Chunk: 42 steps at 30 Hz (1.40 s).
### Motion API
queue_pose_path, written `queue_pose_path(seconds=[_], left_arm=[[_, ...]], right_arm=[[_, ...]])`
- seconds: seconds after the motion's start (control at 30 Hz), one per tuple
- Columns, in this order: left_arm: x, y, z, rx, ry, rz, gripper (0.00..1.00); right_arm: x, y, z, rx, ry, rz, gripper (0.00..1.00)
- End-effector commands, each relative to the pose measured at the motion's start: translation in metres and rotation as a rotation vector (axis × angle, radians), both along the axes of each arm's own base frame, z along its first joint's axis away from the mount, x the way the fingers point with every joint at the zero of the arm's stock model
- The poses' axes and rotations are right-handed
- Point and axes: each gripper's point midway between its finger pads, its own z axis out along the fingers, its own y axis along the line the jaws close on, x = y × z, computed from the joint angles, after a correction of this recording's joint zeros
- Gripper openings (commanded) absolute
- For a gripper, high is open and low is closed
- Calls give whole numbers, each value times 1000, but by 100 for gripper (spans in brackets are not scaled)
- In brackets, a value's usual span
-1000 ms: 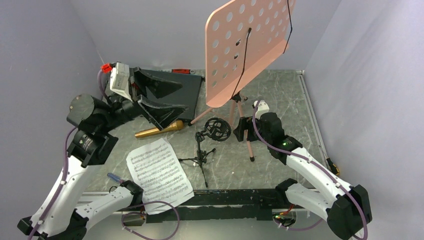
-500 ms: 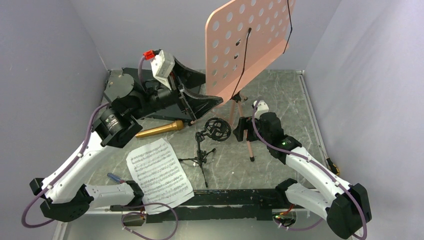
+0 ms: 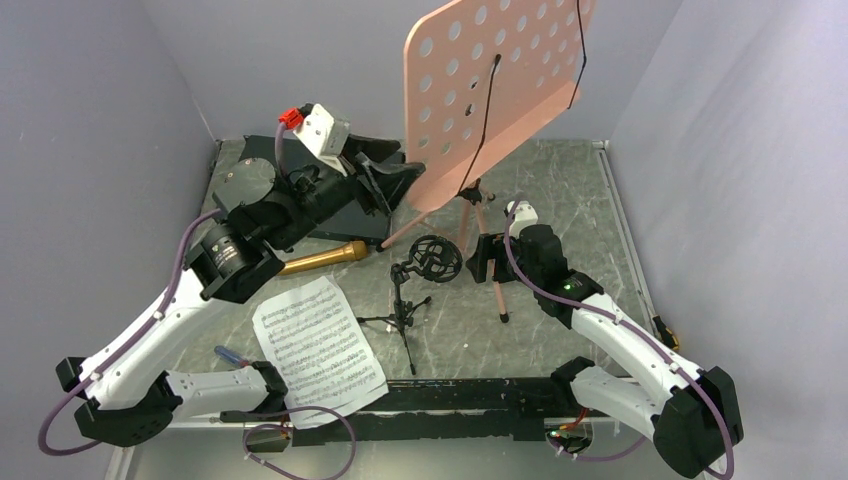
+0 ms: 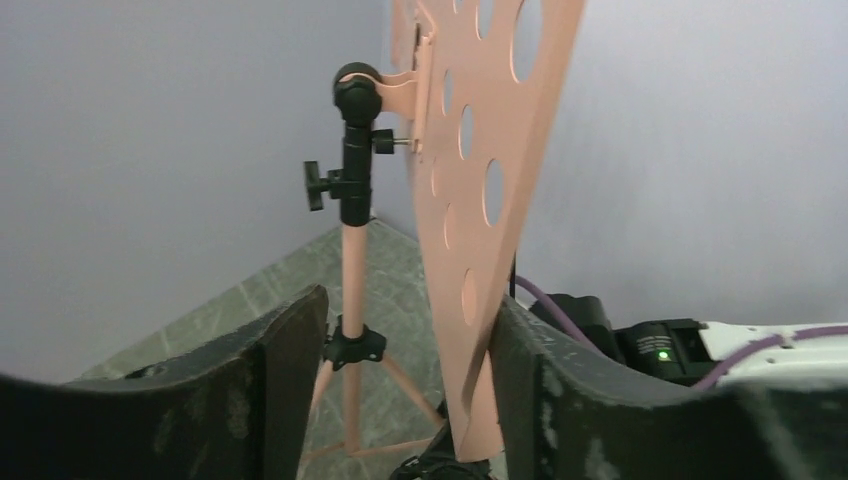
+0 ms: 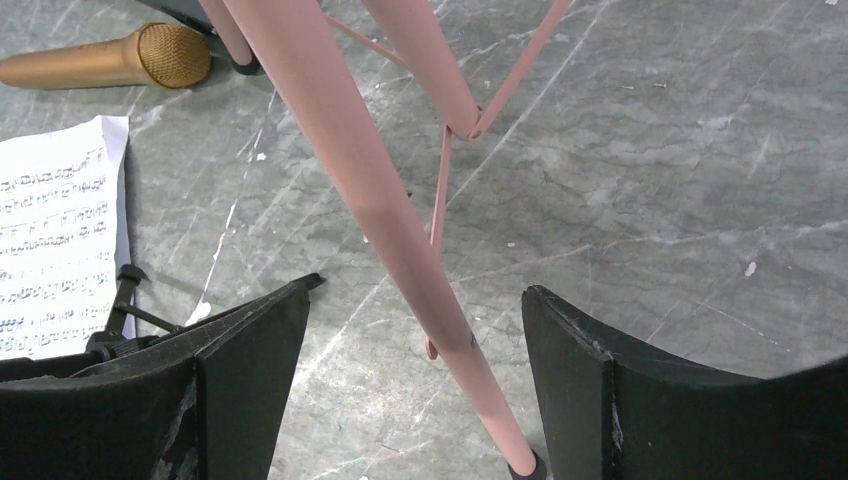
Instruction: Set up the instrument practice props
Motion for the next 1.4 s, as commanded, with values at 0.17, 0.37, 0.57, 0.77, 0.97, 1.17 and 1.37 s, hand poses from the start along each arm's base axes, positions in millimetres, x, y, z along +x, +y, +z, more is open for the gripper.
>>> queue_pose_path(seconds=[0.17,0.37,0.57,0.77,0.97,1.17,1.37], left_arm=[[21,32,-4,46,-2,209,45],[40,66,-13,49,7,415,53],[54,92,-12,68,-25,582,60],[66,104,-8,80,-30,695,63],[82,109,-12,129,-19,800,66],[98,113,-15,139,-14,844,66],[109,120,-22,151,17,845,67]], right_arm=[[7,7,19,39,-52,5,81],[7,6,15,36,-47,-2,81],[6,7,12,38,-38,5,81],[4,7,8,46,-33,6,81],[3,8,7,50,-28,11,81],[2,8,7,47,-28,14,81],[0,9,9,54,-29,21,81]])
